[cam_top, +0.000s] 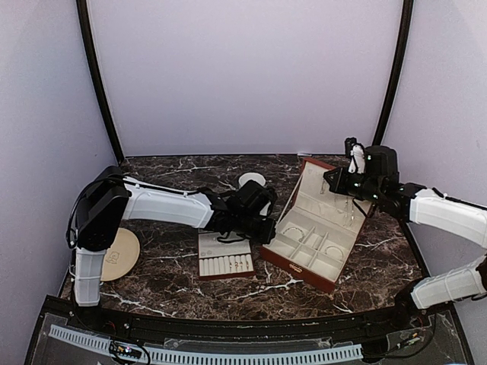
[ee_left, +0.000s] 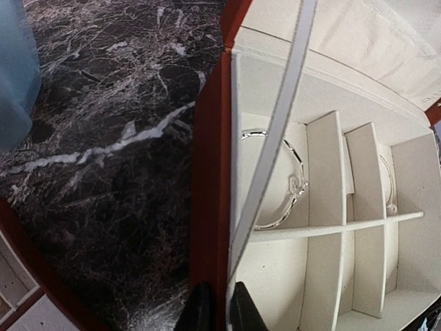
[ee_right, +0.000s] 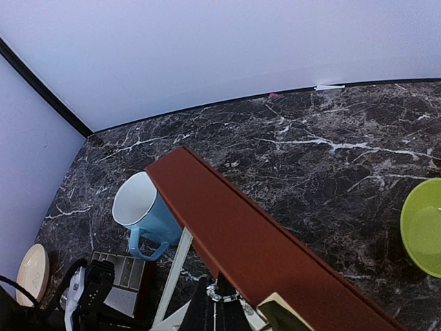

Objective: Organize the mixed jewelry
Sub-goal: Move the jewelry box to the center of the board.

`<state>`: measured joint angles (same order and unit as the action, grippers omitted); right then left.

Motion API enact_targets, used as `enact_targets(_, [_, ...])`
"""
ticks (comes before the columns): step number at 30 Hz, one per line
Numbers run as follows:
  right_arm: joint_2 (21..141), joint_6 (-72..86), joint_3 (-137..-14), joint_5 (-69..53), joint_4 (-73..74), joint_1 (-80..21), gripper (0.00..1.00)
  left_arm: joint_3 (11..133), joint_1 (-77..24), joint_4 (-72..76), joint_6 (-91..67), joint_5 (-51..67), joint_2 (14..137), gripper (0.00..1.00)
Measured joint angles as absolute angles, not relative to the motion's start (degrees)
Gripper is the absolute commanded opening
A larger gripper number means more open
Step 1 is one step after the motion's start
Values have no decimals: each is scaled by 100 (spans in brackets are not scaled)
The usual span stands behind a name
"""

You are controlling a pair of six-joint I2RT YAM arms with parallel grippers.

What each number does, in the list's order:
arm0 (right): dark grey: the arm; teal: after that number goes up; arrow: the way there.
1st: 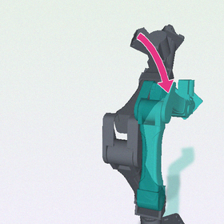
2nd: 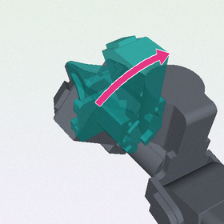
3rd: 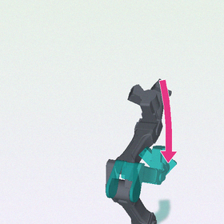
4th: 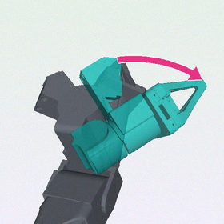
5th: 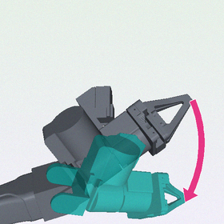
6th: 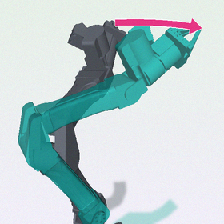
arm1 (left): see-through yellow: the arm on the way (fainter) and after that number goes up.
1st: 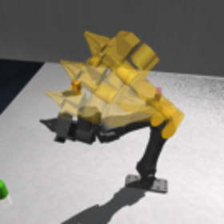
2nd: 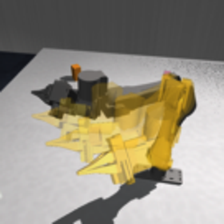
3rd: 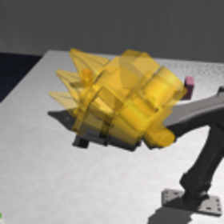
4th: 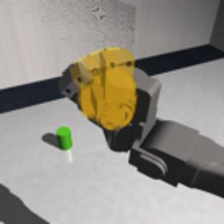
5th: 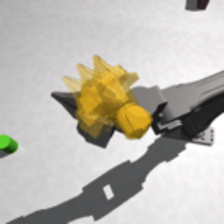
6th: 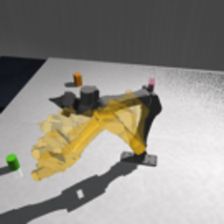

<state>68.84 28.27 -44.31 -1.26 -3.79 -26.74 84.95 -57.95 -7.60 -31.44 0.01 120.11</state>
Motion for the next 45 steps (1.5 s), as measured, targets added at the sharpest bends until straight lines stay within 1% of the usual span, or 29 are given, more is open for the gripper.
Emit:
enact_targets(5, [6667, 2709, -4431, -123, -78, -2674, 0, 8591, -5881, -1004, -3068, -119, 12011, 0])
enact_targets(11, [6208, 2554, -4431, -130, 440, -2676, 0, 8589, -5931, -1194, -3046, -270, 11963, 0])
enact_targets(21, [5760, 2209, -4440, -366, 1083, -2775, 0, 7771, -6003, -1463, -3197, -392, 11227, 0])
enact_targets(23, [5728, 2163, -4440, -436, 1098, -2790, 0, 7673, -6027, -1490, -3234, -401, 11137, 6])
enact_targets(24, [5714, 2150, -4440, -454, 1109, -2803, 0, 7638, -6038, -1492, -3245, -405, 11111, 16])
enact_targets(25, [5695, 2141, -4438, -464, 1125, -2818, 0, 7592, -6053, -1485, -3271, -412, 11076, 21])
enact_targets(27, [5669, 2126, -4425, -478, 1133, -2840, 0, 7516, -6066, -1476, -3326, -381, 11026, 35])
enact_targets(28, [5658, 2119, -4414, -502, 1133, -2858, 0, 7441, -6077, -1487, -3389, -351, 10984, 39])
enact_targets(29, [5653, 2104, -4399, -521, 1127, -2884, 0, 7397, -6088, -1507, -3356, -346, 10960, 46])
enact_targets(31, [5653, 2080, -4344, -534, 1111, -2936, 0, 7345, -6104, -1509, -3345, -357, 10940, 53])
enact_targets(34, [5677, 2027, -4228, -508, 1116, -3037, 0, 7345, -6104, -1487, -3256, -434, 10914, 56])
enact_targets(40, [5701, 2014, -4097, -209, 1096, -3194, 0, 7369, -6104, -1284, -2926, -655, 10628, 56])
enact_targets(45, [5577, 2018, -3933, 89, 980, -3245, 0, 7369, -6104, -655, -2311, -823, 10313, 56])
